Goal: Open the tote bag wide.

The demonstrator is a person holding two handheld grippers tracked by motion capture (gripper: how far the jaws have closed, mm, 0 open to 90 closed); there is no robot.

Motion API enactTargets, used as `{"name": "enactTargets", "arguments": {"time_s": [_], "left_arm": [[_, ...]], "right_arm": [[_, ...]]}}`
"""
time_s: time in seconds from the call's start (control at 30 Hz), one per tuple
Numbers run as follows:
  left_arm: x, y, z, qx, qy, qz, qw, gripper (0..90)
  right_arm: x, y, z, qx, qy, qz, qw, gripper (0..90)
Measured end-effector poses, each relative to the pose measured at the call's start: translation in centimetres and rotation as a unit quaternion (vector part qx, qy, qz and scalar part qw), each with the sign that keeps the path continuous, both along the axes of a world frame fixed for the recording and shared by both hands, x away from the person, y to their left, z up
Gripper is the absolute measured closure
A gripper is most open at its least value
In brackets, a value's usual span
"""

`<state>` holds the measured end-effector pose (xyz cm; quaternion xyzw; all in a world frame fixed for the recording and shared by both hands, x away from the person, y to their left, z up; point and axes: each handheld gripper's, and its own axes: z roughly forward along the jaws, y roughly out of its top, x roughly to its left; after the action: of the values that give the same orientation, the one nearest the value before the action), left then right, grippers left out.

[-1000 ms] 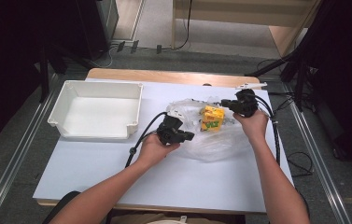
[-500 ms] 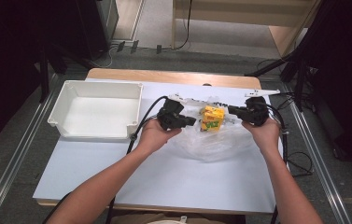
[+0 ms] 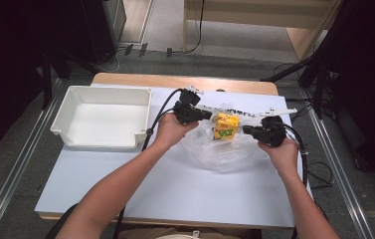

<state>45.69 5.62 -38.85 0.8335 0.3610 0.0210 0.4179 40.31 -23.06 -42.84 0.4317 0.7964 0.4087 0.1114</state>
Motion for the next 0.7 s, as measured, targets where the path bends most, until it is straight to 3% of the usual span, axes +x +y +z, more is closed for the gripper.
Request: {"name": "enactTargets", "arguments": {"time_s": [0.17, 0.3, 0.7], "left_arm": [[1.2, -0.3, -1.8, -0.004, 0.01, 0.023, 0.9997, 89.7], [1.7, -0.7, -3.1, 0.013, 0.006, 0.03, 0.9995, 89.7], [2.9, -1.2, -5.9, 0.027, 0.021, 0.045, 0.9984, 89.5]], "right_arm": [[0.0, 0.3, -1.2, -0.013, 0.008, 0.005, 0.9999, 89.8], [-0.2, 0.8, -2.3, -0.027, 0.019, 0.017, 0.9993, 89.7], [-1.6, 1.5, -4.5, -0.028, 0.022, 0.057, 0.9977, 89.1]]}}
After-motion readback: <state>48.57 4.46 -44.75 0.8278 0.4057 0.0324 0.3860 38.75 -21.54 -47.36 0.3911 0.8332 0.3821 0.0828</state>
